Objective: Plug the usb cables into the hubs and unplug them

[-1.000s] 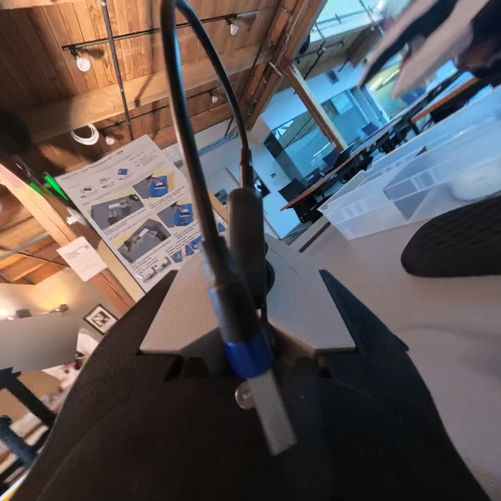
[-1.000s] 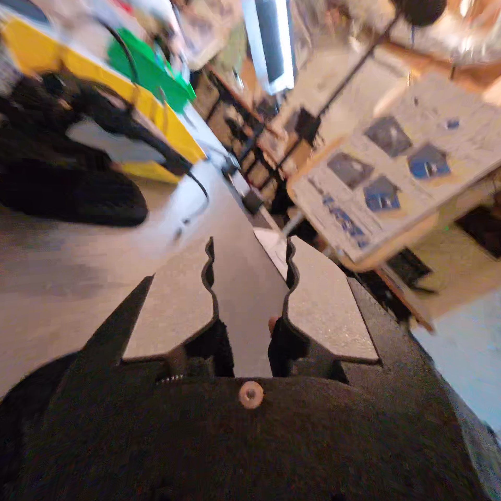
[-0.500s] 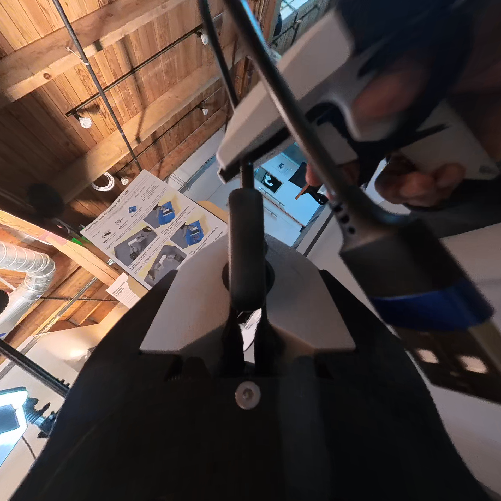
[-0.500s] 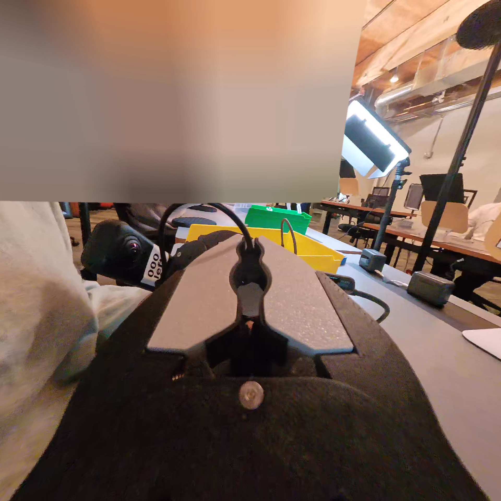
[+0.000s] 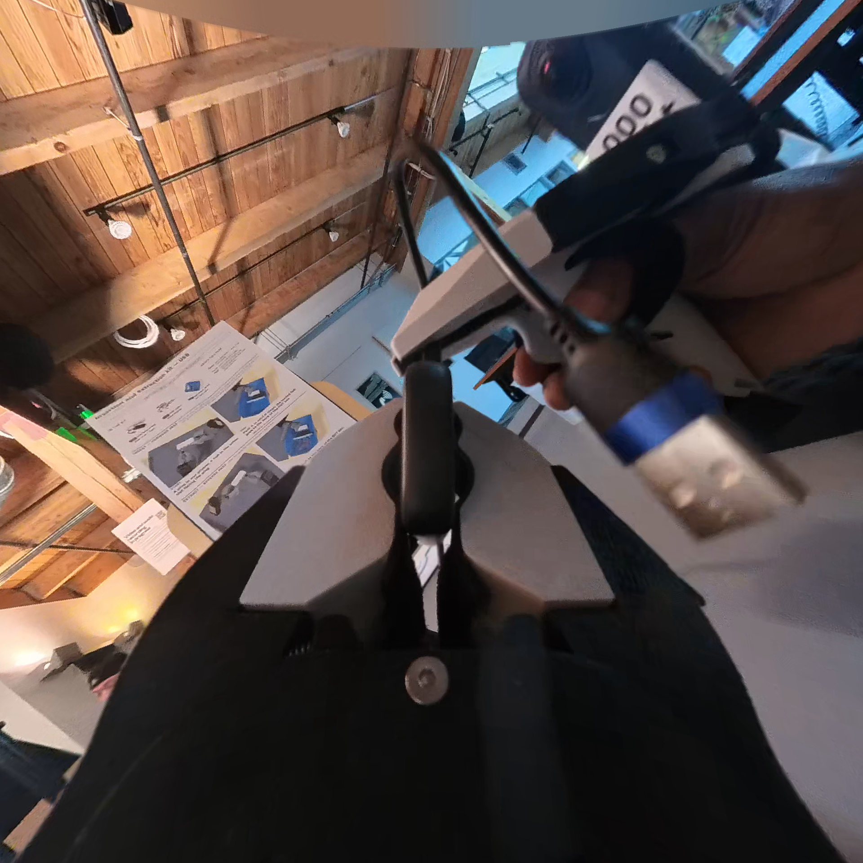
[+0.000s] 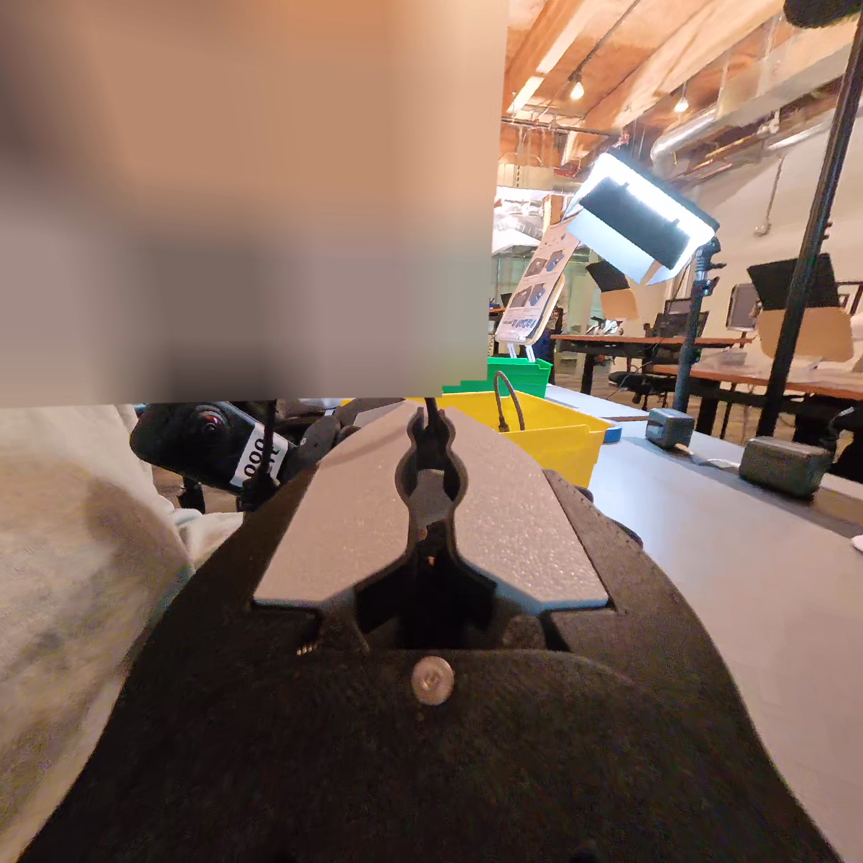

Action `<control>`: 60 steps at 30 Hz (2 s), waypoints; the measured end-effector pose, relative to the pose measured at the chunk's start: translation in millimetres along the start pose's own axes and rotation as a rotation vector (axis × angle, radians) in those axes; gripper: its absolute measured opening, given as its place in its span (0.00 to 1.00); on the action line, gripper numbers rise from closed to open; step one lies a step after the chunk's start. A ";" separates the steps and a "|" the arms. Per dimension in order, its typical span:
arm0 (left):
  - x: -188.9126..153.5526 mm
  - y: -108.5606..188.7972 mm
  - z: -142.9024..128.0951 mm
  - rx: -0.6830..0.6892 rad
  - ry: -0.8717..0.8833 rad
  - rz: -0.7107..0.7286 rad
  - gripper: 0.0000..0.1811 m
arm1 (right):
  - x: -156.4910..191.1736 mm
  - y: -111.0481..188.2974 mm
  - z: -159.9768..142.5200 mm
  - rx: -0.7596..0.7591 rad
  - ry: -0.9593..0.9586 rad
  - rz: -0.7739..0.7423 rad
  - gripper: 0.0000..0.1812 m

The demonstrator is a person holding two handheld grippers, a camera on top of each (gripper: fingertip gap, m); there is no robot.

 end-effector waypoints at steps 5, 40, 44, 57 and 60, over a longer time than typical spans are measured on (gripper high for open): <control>-2.3 -1.0 -5.4 0.005 0.033 -0.044 0.08 | 3.2 2.5 -0.9 0.011 0.043 0.013 0.03; -5.3 2.2 5.2 -0.072 0.036 -0.073 0.07 | 12.3 5.4 2.1 0.053 0.102 0.105 0.03; -5.9 2.5 10.5 -0.098 0.045 -0.078 0.07 | 14.1 9.0 3.5 0.070 0.176 0.137 0.02; -13.4 -1.7 4.2 -0.028 0.005 -0.107 0.07 | 1.2 14.3 -4.2 0.118 0.143 0.119 0.02; -11.9 0.9 4.4 -0.049 0.017 -0.113 0.07 | 6.3 12.1 -2.4 0.092 0.116 0.129 0.02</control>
Point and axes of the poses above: each gripper's, where its closed fingertips meet, y back along the fingers, z out of its top, x = y × z across the jaws, the point moved 1 cm from there along y, back along the fingers, and after that the axes turned 12 degrees about -z, right-handed, at the moved point
